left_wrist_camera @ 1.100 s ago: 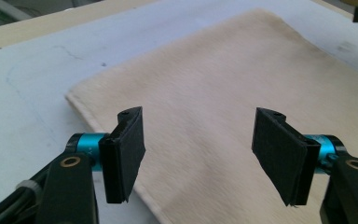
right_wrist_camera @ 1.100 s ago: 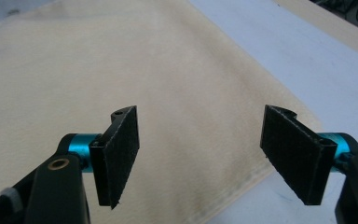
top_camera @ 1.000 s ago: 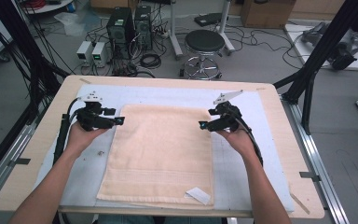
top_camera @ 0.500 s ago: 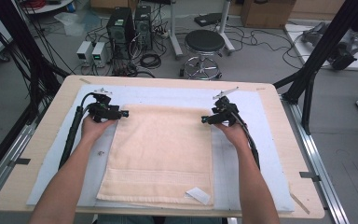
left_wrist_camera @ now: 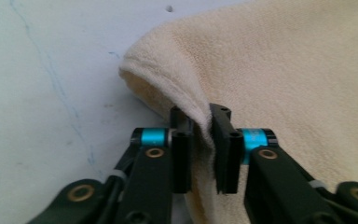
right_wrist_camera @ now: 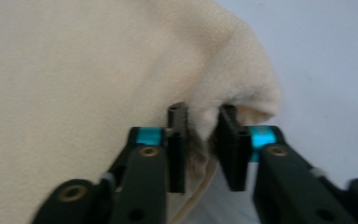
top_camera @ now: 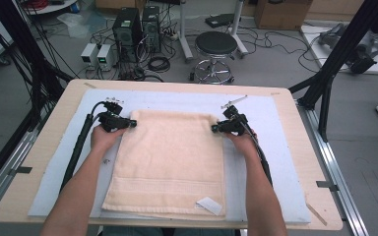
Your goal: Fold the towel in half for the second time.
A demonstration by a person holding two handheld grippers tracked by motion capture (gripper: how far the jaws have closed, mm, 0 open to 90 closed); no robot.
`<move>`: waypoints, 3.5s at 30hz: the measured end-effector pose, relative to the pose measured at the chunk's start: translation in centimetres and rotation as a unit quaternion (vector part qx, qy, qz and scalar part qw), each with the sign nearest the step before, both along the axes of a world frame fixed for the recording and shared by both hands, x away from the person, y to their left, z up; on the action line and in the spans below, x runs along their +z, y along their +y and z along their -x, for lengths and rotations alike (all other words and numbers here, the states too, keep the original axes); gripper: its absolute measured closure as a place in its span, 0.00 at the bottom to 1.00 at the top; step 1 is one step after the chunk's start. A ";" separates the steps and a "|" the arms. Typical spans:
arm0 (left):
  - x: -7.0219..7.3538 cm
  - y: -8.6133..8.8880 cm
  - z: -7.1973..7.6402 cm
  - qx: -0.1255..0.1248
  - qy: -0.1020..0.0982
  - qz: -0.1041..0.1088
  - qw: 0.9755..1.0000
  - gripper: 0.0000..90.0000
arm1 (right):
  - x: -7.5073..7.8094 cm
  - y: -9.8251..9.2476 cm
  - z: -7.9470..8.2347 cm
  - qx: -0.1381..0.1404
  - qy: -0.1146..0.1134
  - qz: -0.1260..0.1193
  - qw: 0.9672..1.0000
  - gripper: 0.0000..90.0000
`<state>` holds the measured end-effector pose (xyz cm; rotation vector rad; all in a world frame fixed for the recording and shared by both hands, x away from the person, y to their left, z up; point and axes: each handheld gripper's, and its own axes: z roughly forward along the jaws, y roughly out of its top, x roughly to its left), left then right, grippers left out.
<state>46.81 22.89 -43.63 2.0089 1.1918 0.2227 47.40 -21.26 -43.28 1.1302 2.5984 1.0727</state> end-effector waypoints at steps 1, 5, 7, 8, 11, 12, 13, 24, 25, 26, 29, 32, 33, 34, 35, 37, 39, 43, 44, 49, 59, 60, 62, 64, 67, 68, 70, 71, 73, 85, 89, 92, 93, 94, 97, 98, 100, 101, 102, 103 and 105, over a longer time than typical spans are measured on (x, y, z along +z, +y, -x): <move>0.1 0.0 0.0 -0.004 0.000 -0.001 1.000 0.90 | 0.1 0.1 0.0 0.004 0.003 -0.003 1.000 0.90; 0.4 0.3 0.2 -0.011 -0.005 0.006 1.000 0.92 | 0.7 0.1 0.3 0.010 0.006 -0.019 1.000 0.92; 0.8 0.5 0.3 -0.014 -0.013 0.013 1.000 0.92 | 1.2 -0.1 0.4 0.013 0.002 -0.020 1.000 0.92; 1.1 0.6 0.4 -0.016 -0.020 0.018 1.000 0.92 | 1.4 -0.2 0.5 0.014 -0.006 -0.026 1.000 0.92; 2.2 0.9 0.9 -0.022 -0.035 0.034 0.999 0.93 | 2.4 -0.7 0.9 0.013 -0.014 -0.038 0.999 0.92; 2.6 1.0 1.1 -0.023 -0.042 0.038 0.998 0.93 | 2.8 -0.9 1.1 0.014 -0.012 -0.044 0.999 0.92; 3.0 1.1 1.4 -0.026 -0.051 0.041 0.998 0.93 | 3.1 -1.1 1.3 0.014 -0.014 -0.045 0.999 0.92; 5.4 2.8 6.4 -0.048 -0.115 0.062 0.990 0.93 | 7.5 -1.5 5.3 0.070 -0.062 -0.076 0.993 0.92; 5.5 3.0 7.0 -0.051 -0.119 0.062 0.990 0.93 | 7.8 -1.4 5.8 0.076 -0.063 -0.074 0.992 0.92; 5.6 3.1 7.5 -0.052 -0.122 0.064 0.989 0.93 | 8.0 -1.4 6.4 0.084 -0.070 -0.073 0.991 0.92; 5.7 3.5 9.2 -0.065 -0.127 0.055 0.988 0.93 | 8.4 -1.5 8.0 0.103 -0.080 -0.076 0.989 0.92; 5.6 3.5 11.2 -0.071 -0.141 0.052 0.986 0.93 | 8.5 -1.5 9.6 0.116 -0.084 -0.074 0.987 0.92; 5.5 3.4 11.9 -0.073 -0.146 0.047 0.985 0.93 | 8.5 -1.5 10.2 0.118 -0.087 -0.073 0.987 0.92; 5.4 3.3 12.6 -0.080 -0.150 0.037 0.985 0.93 | 8.6 -1.5 10.8 0.122 -0.093 -0.075 0.985 0.92; 5.3 3.2 13.2 -0.085 -0.157 0.033 0.983 0.93 | 8.6 -1.6 11.4 0.125 -0.099 -0.077 0.984 0.92; 5.0 3.2 14.5 -0.091 -0.164 0.040 0.981 0.93 | 8.4 -1.7 12.6 0.128 -0.105 -0.078 0.983 0.92; 4.7 3.3 15.6 -0.098 -0.164 0.046 0.980 0.93 | 8.1 -1.9 13.7 0.132 -0.107 -0.076 0.983 0.92; 3.7 3.6 17.5 -0.114 -0.165 0.047 0.978 0.92 | 7.1 -2.0 15.8 0.141 -0.106 -0.064 0.982 0.92; 3.4 3.6 17.9 -0.115 -0.162 0.045 0.979 0.91 | 6.8 -1.9 16.2 0.140 -0.105 -0.063 0.983 0.92; 2.2 3.1 19.5 -0.130 -0.142 0.018 0.981 0.89 | 5.0 -1.5 17.5 0.148 -0.093 -0.042 0.984 0.92; 1.5 4.7 20.2 -0.127 -0.099 0.020 0.987 0.66 | 3.3 -2.7 18.6 0.126 -0.070 -0.034 0.989 0.70; 1.7 4.8 20.1 -0.125 -0.100 0.021 0.987 0.62 | 3.5 -2.9 18.6 0.120 -0.070 -0.037 0.990 0.67; 2.1 4.9 19.5 -0.122 -0.100 0.028 0.987 0.57 | 3.9 -3.2 18.3 0.108 -0.072 -0.040 0.991 0.59; 2.6 4.8 18.7 -0.122 -0.099 0.031 0.987 0.51 | 4.3 -3.2 17.8 0.102 -0.074 -0.040 0.991 0.54; 3.0 4.2 17.4 -0.124 -0.095 0.040 0.987 0.44 | 4.8 -2.7 16.8 0.096 -0.077 -0.042 0.991 0.47; 3.1 3.9 16.9 -0.127 -0.094 0.041 0.987 0.42 | 4.8 -2.5 16.4 0.100 -0.078 -0.044 0.991 0.46; 3.1 3.4 16.2 -0.125 -0.088 0.042 0.987 0.39 | 4.6 -2.0 15.7 0.103 -0.075 -0.038 0.991 0.45; 3.0 3.3 15.8 -0.127 -0.086 0.044 0.987 0.38 | 4.4 -1.7 15.3 0.104 -0.067 -0.038 0.992 0.45; 2.6 2.9 15.3 -0.127 -0.078 0.039 0.988 0.38 | 3.7 -1.3 14.5 0.108 -0.045 -0.036 0.993 0.43; 3.0 3.7 17.1 -0.162 -0.099 0.062 0.980 0.90 | 4.0 -1.1 15.6 0.179 -0.031 -0.060 0.981 0.89; 3.7 4.1 19.4 -0.176 -0.121 0.059 0.975 0.90 | 5.1 -0.9 17.7 0.196 -0.054 -0.060 0.977 0.89; 3.7 4.5 21.4 -0.177 -0.126 0.056 0.974 0.90 | 5.5 -1.0 19.1 0.207 -0.066 -0.058 0.974 0.89; 3.6 4.8 22.1 -0.177 -0.126 0.056 0.975 0.90 | 5.6 -1.1 19.7 0.209 -0.070 -0.055 0.974 0.89; 3.4 5.0 22.9 -0.180 -0.124 0.056 0.974 0.90 | 5.6 -1.1 20.4 0.214 -0.071 -0.049 0.973 0.89; 3.0 5.8 24.9 -0.182 -0.119 0.049 0.975 0.82 | 5.7 -1.0 22.4 0.233 -0.072 -0.043 0.969 0.83; 2.9 6.1 25.4 -0.182 -0.117 0.051 0.975 0.79 | 5.8 -1.1 23.0 0.237 -0.070 -0.043 0.968 0.80; 2.9 6.8 25.9 -0.175 -0.113 0.056 0.976 0.70 | 6.0 -1.4 23.6 0.242 -0.069 -0.059 0.966 0.74; 3.0 7.1 25.9 -0.173 -0.113 0.052 0.977 0.67 | 6.1 -1.5 23.6 0.238 -0.069 -0.065 0.967 0.71; 3.0 7.2 25.8 -0.169 -0.114 0.054 0.977 0.66 | 6.2 -1.6 23.5 0.233 -0.073 -0.063 0.968 0.70; 3.0 7.3 25.6 -0.166 -0.114 0.054 0.978 0.66 | 6.3 -1.7 23.4 0.227 -0.074 -0.062 0.969 0.68; 3.0 7.3 25.0 -0.162 -0.110 0.052 0.979 0.63 | 6.2 -1.8 22.7 0.207 -0.081 -0.049 0.974 0.64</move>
